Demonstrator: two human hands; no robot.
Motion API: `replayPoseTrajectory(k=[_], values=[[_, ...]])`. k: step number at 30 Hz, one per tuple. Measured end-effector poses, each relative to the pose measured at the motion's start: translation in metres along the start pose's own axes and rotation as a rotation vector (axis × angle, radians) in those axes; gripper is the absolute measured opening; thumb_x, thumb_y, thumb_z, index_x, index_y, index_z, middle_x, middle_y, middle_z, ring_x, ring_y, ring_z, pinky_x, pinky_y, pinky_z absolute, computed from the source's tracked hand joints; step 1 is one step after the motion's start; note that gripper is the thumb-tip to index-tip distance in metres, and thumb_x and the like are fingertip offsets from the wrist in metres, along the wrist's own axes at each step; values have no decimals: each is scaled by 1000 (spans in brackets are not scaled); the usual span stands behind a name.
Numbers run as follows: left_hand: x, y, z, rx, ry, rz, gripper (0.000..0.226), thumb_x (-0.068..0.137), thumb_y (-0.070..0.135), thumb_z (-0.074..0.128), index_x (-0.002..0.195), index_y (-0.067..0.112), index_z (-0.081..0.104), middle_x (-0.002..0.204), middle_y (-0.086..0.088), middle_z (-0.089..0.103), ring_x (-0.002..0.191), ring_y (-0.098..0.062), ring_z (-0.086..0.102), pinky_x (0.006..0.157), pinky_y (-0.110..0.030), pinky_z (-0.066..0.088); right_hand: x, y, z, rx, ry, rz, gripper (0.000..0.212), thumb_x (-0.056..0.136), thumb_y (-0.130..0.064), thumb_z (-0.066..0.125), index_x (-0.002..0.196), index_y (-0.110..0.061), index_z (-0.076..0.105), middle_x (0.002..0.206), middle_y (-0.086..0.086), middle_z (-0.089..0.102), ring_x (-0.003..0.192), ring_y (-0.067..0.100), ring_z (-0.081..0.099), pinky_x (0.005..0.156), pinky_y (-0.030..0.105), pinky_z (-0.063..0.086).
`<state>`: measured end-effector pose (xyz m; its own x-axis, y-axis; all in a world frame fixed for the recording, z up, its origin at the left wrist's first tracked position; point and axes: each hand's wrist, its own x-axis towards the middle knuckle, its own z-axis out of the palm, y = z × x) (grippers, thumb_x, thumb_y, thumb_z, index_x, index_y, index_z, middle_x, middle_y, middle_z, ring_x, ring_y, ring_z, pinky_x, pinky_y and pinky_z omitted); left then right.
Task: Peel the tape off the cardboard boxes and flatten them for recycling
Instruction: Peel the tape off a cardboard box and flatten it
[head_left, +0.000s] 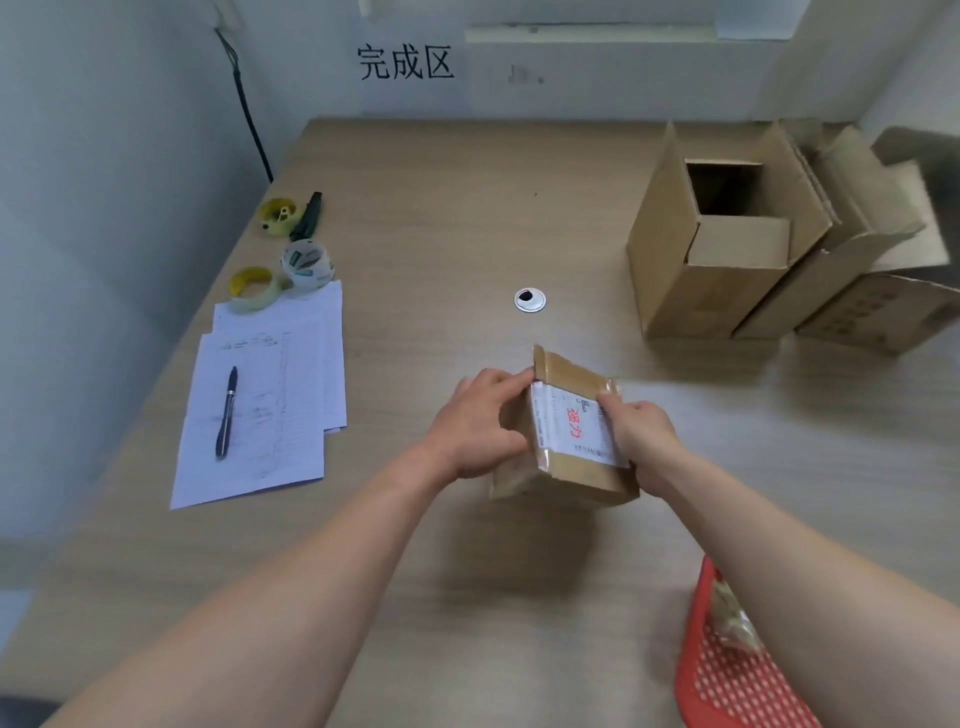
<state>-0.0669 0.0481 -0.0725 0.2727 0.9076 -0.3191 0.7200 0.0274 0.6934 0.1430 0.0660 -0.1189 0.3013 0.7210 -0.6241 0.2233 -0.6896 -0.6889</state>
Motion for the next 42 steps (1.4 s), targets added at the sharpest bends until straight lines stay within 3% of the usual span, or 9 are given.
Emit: replayPoseTrajectory(k=[6, 10, 13, 16, 24, 29, 35, 38, 42], values=[[-19, -1, -13, 122, -10, 3, 93, 69, 58, 59, 154, 46, 23, 137, 3, 37, 131, -20, 38, 111, -39, 36, -36, -19, 29, -100, -206, -28, 27, 96, -37, 51, 97, -16, 68, 96, 3, 68, 83, 20, 61, 64, 27, 40], [-27, -21, 13, 131, 53, -161, 71, 88, 55, 58, 151, 40, 28, 133, -4, 42, 122, -26, 53, 104, -40, 44, -55, -3, 29, -52, -80, -166, 33, 96, -31, 50, 95, -7, 72, 103, 10, 69, 93, 26, 61, 79, 36, 47], [-32, -25, 25, 87, 133, -243, 67, 89, 61, 56, 147, 36, 35, 130, -8, 46, 120, -30, 55, 101, -39, 45, -72, 19, 17, -60, 16, -324, 44, 93, -49, 58, 90, -9, 74, 81, -6, 65, 80, 14, 58, 74, 32, 43], [-33, -17, 29, 88, 168, -254, 71, 86, 64, 58, 146, 35, 35, 134, -7, 44, 120, -31, 55, 98, -36, 44, -84, 38, 10, -218, 109, -490, 16, 85, -44, 73, 90, -29, 74, 85, -15, 70, 79, 5, 64, 71, 24, 46], [-46, 2, 35, 108, 182, -250, 65, 80, 64, 63, 136, 38, 42, 125, -3, 47, 114, -29, 58, 91, -35, 45, -70, 57, 4, -310, 380, -711, 27, 97, -26, 60, 76, -13, 72, 79, 3, 68, 80, 24, 61, 72, 38, 46], [-53, 12, 46, 107, 220, -265, 64, 79, 64, 64, 133, 35, 43, 126, -4, 51, 116, -31, 58, 93, -38, 48, -69, 49, 8, -177, 477, -461, 37, 100, -25, 50, 68, -7, 57, 66, 6, 54, 75, 33, 53, 64, 35, 30], [-59, 4, 52, 51, 302, -406, 80, 85, 61, 63, 140, 14, 29, 139, -12, 42, 123, -38, 52, 98, -44, 45, -79, 28, 25, 735, 303, -7, 32, 96, -8, 44, 66, -10, 53, 66, 7, 58, 66, 27, 57, 69, 38, 50], [-58, 0, 42, 126, 382, -398, 98, 83, 61, 64, 153, 23, 6, 157, -8, 11, 143, -36, 25, 105, -48, 40, -88, 22, 21, 876, 133, 99, 27, 92, 0, 40, 66, -9, 46, 64, 10, 54, 58, 24, 53, 59, 31, 50], [-48, 0, 31, 619, 210, 25, 83, 91, 61, 50, 156, 43, 0, 164, 4, -19, 150, -33, -19, 118, -59, 14, -89, 17, 17, 821, 40, 95, 27, 89, 2, 39, 64, -8, 43, 65, 13, 52, 58, 25, 53, 61, 33, 51]])
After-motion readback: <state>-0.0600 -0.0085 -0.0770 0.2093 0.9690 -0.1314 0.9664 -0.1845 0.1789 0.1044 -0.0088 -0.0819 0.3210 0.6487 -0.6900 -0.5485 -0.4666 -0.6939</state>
